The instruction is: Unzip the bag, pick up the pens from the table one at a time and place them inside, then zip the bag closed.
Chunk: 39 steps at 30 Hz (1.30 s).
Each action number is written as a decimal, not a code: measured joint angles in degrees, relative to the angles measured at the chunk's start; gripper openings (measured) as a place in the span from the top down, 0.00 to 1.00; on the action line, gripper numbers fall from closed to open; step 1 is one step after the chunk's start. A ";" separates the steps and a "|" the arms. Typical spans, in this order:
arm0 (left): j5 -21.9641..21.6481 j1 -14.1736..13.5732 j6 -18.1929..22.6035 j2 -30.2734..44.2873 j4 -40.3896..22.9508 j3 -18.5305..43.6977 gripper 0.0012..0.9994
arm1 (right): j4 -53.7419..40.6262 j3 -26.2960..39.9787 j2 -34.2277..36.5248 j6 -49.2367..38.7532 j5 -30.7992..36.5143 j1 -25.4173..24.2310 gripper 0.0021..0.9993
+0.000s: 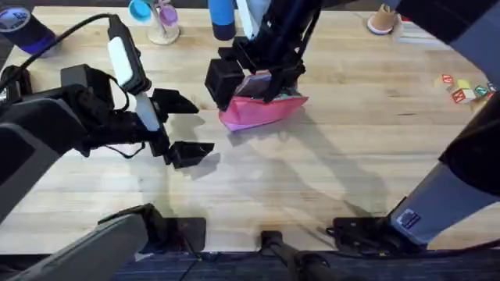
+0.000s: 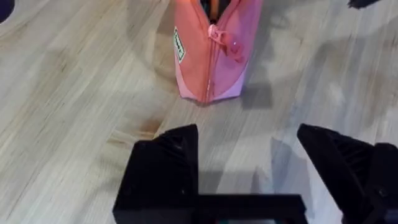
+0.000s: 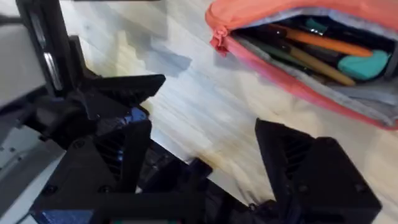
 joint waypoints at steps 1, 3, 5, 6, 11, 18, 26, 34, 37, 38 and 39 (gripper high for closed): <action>0.00 0.00 0.00 0.00 0.02 0.00 0.01 | 0.08 0.00 0.00 0.95 -0.08 0.02 0.00; 0.00 0.00 0.00 0.00 0.02 0.00 0.01 | 0.24 0.00 0.00 2.39 -0.08 0.02 0.00; 0.00 0.00 0.00 0.00 0.02 0.00 0.01 | 0.25 0.00 0.00 3.53 -0.06 0.02 0.00; 0.00 0.00 0.00 0.00 -0.02 0.00 0.01 | 0.24 0.00 0.00 3.90 0.10 0.02 0.00; 0.00 0.00 0.00 0.00 -0.15 0.00 0.01 | -0.40 -0.09 -3.23 4.90 4.35 0.02 0.00; 0.00 0.00 0.00 0.00 -0.15 0.00 0.01 | 0.07 -1.69 -16.27 5.29 13.65 0.17 0.00; 0.00 0.00 0.00 0.00 -0.15 0.00 0.01 | 14.02 -17.68 -29.15 5.03 17.79 0.49 0.00; 0.00 0.00 0.00 0.00 -0.15 0.00 0.01 | 21.47 -28.48 -33.38 7.65 18.29 3.12 0.00; 0.00 0.00 0.00 0.00 -0.15 0.00 0.00 | 26.29 -32.27 -33.35 8.90 18.41 5.92 0.00; 0.00 0.00 0.00 0.00 -0.15 0.00 0.00 | 27.78 -33.44 -33.33 9.16 18.39 6.91 0.00; 0.00 0.00 0.00 0.00 -0.15 0.00 0.00 | 29.16 -34.48 -33.33 9.38 18.41 7.75 0.00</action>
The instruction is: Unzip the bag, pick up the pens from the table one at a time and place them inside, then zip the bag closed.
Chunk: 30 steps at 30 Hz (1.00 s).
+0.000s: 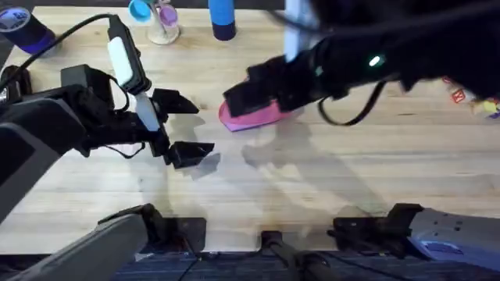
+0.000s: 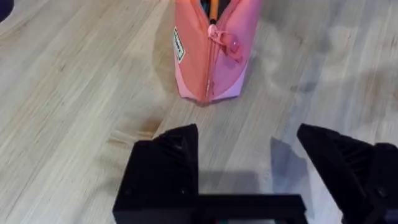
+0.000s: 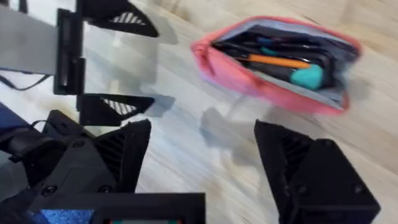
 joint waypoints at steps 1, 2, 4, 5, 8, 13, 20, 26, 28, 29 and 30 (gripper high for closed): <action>0.00 0.00 0.00 0.00 0.00 0.00 0.00 | 1.47 -1.13 0.00 0.20 0.00 0.83 0.00; 0.00 0.00 0.00 0.00 0.00 0.00 0.00 | 2.64 -2.30 0.00 0.34 0.00 1.59 0.00; 0.00 0.00 0.00 0.00 0.00 0.00 0.00 | 4.30 -4.35 0.00 0.46 -0.02 2.66 0.00; 0.00 0.00 0.00 0.00 0.00 0.00 0.00 | 4.72 -6.40 0.45 0.63 0.00 3.03 0.00; 0.00 0.00 0.00 0.00 -0.02 0.00 0.00 | 4.88 -6.85 2.07 0.65 0.00 3.00 0.00; 0.00 0.00 0.00 0.00 -0.06 0.00 0.00 | 5.95 -6.96 4.10 0.65 0.00 3.03 0.00; 0.00 0.00 0.00 0.00 -0.26 0.00 0.00 | 9.26 -6.98 4.24 0.65 0.00 3.03 0.00; 0.00 0.00 0.00 0.00 -0.25 0.00 0.00 | 11.89 -6.98 4.95 0.65 0.00 3.03 0.00; 0.00 0.00 0.00 0.00 -0.26 0.00 0.00 | 12.28 -6.98 6.07 0.67 0.00 3.03 0.00; 0.00 0.00 0.00 0.00 -0.26 0.00 0.00 | 12.59 -6.98 6.72 0.67 0.00 3.03 0.00; 0.00 0.00 0.00 0.00 -0.26 0.00 0.00 | 12.91 -6.98 7.43 0.66 0.00 3.03 0.00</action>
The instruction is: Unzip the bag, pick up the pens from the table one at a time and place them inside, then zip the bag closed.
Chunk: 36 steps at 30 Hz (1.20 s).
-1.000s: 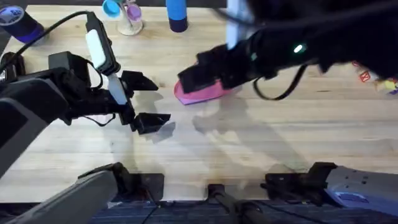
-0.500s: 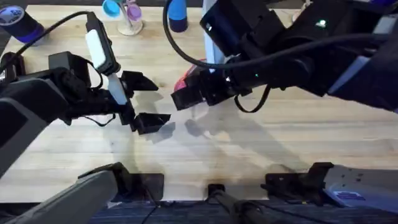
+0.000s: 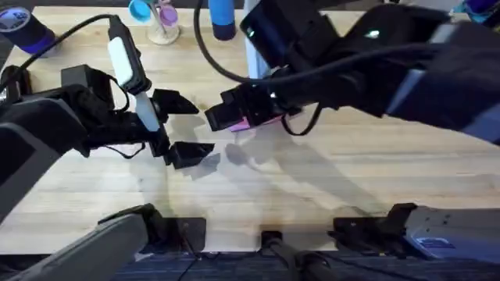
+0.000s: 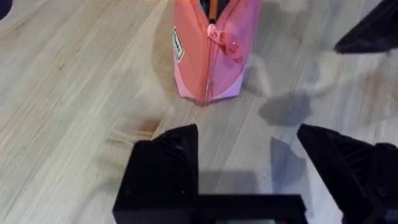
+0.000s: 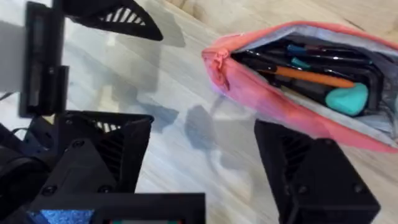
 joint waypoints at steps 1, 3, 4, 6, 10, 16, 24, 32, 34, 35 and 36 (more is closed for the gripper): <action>0.00 0.00 0.00 0.00 0.00 0.00 0.00 | 0.44 0.00 0.63 0.01 0.00 0.00 0.00; 0.00 0.00 0.00 0.00 0.00 0.00 0.00 | 1.63 -0.04 1.51 0.01 -0.04 0.00 0.00; 0.00 0.00 0.00 0.00 0.00 0.00 0.00 | 2.19 -0.06 1.73 0.01 -0.13 0.00 0.00; 0.00 0.00 0.00 0.00 0.00 0.00 0.00 | 3.65 -0.09 1.99 0.03 -0.49 0.00 0.00; 0.00 0.00 0.00 0.00 0.01 0.00 0.00 | 6.49 -0.09 2.46 0.17 -0.86 0.00 0.00; 0.00 0.00 0.00 0.00 0.00 0.00 0.00 | 8.58 -0.09 4.67 0.17 -1.01 0.00 0.00; 0.00 0.00 0.00 0.00 0.00 0.00 0.00 | 10.48 -0.09 6.60 0.19 -1.56 0.00 0.00; 0.00 0.00 0.00 0.00 0.00 0.00 0.00 | 13.21 -0.09 10.56 0.18 -1.46 -0.12 0.12; 0.00 0.00 0.00 0.00 0.00 0.00 0.00 | 13.71 -0.09 11.16 0.19 -1.31 -0.42 0.20; 0.00 0.00 0.00 0.00 0.00 0.00 0.00 | 13.86 -0.09 11.36 0.21 -1.30 -0.64 0.24; 0.00 0.00 0.00 0.00 0.00 0.00 0.00 | 13.91 -0.09 11.68 0.24 -1.25 -1.43 0.39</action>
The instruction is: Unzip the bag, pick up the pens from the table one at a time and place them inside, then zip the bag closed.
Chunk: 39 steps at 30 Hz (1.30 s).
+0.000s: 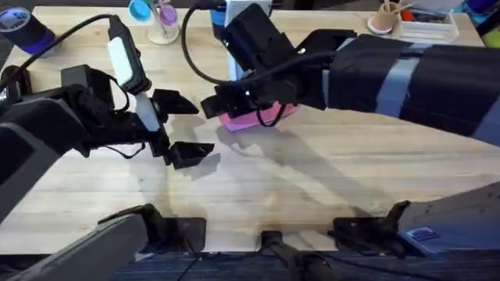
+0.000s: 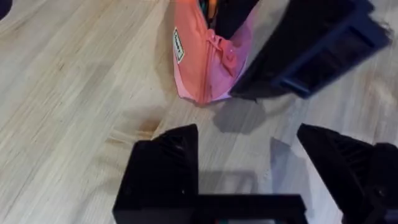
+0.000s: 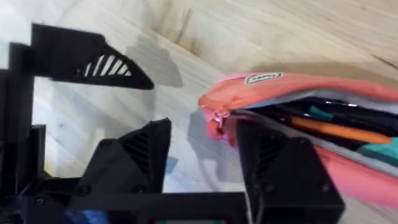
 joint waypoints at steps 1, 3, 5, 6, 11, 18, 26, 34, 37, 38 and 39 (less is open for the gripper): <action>0.00 0.00 0.00 0.00 0.00 0.00 0.00 | 0.00 0.00 0.02 -0.02 0.07 -0.25 0.43; 0.00 0.00 0.00 0.00 0.00 0.00 0.00 | 0.00 0.00 0.02 0.04 0.25 -0.65 0.51; 0.00 0.00 0.00 0.00 0.00 0.00 0.00 | 0.00 0.00 0.02 0.14 0.39 -0.84 0.56; 0.00 0.00 0.00 0.00 0.00 0.00 0.00 | -0.02 0.00 0.02 0.15 0.42 -0.86 0.59; 0.00 0.00 0.00 0.00 0.00 0.00 0.00 | -0.02 0.00 0.02 0.15 0.84 -0.90 0.69; 0.00 0.00 0.00 0.00 -0.26 0.00 0.00 | 0.06 0.00 0.54 0.15 2.50 -0.99 0.85; 0.00 0.00 0.00 0.00 -0.46 0.00 0.00 | 0.09 0.00 0.65 0.14 2.73 -0.99 0.90; 0.00 0.00 0.00 0.00 -0.44 0.00 0.01 | -0.21 0.00 0.58 0.15 2.75 -0.99 0.97; 0.00 0.00 0.00 0.00 -0.44 0.00 0.00 | -1.44 -0.05 -0.65 0.15 2.70 -0.99 0.97; 0.00 0.00 0.00 0.00 -0.44 0.00 0.00 | -1.74 -0.12 -1.18 0.15 2.69 -0.99 0.97; 0.00 0.00 0.00 0.00 -0.44 0.00 0.00 | -2.07 -0.15 -1.66 0.15 2.69 -0.99 0.97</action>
